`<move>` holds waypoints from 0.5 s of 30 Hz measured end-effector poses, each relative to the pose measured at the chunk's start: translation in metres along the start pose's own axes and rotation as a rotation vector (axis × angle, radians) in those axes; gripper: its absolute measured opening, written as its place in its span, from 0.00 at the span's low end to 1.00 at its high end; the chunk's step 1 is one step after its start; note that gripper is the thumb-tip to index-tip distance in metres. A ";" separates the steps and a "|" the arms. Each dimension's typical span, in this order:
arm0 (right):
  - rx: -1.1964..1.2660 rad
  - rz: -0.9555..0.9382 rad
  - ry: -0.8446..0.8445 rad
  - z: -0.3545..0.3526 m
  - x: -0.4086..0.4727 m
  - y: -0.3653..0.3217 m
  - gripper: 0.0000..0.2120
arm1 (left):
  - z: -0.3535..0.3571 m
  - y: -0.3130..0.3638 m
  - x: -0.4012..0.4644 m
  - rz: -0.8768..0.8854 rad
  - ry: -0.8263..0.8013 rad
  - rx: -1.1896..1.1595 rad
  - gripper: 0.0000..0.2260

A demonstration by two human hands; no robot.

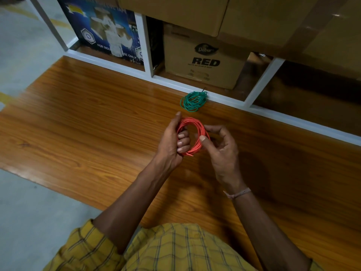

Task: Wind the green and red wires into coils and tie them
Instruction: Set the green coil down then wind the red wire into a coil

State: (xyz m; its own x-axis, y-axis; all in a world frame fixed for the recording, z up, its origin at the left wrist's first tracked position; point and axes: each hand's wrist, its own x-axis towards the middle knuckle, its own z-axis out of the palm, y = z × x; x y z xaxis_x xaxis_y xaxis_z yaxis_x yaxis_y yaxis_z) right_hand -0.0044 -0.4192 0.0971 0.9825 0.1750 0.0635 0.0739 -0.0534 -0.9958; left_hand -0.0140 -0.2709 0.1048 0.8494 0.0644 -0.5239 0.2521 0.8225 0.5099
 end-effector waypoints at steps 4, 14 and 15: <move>-0.016 0.012 0.026 0.005 -0.001 0.005 0.10 | -0.002 -0.004 0.006 0.171 0.126 0.056 0.13; 0.008 0.153 -0.149 -0.010 0.007 0.006 0.13 | -0.019 -0.006 0.002 0.196 0.104 0.109 0.15; 0.049 0.194 -0.193 -0.015 0.012 0.006 0.15 | -0.021 -0.007 0.001 0.191 0.109 0.127 0.15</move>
State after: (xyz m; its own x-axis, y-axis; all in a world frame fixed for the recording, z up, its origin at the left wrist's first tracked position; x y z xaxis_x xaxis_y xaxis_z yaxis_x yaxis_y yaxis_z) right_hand 0.0103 -0.4319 0.0930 0.9265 0.3501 -0.1376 -0.1254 -0.0574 -0.9904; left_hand -0.0243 -0.2643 0.0863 0.8341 0.2780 -0.4764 0.1537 0.7123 0.6848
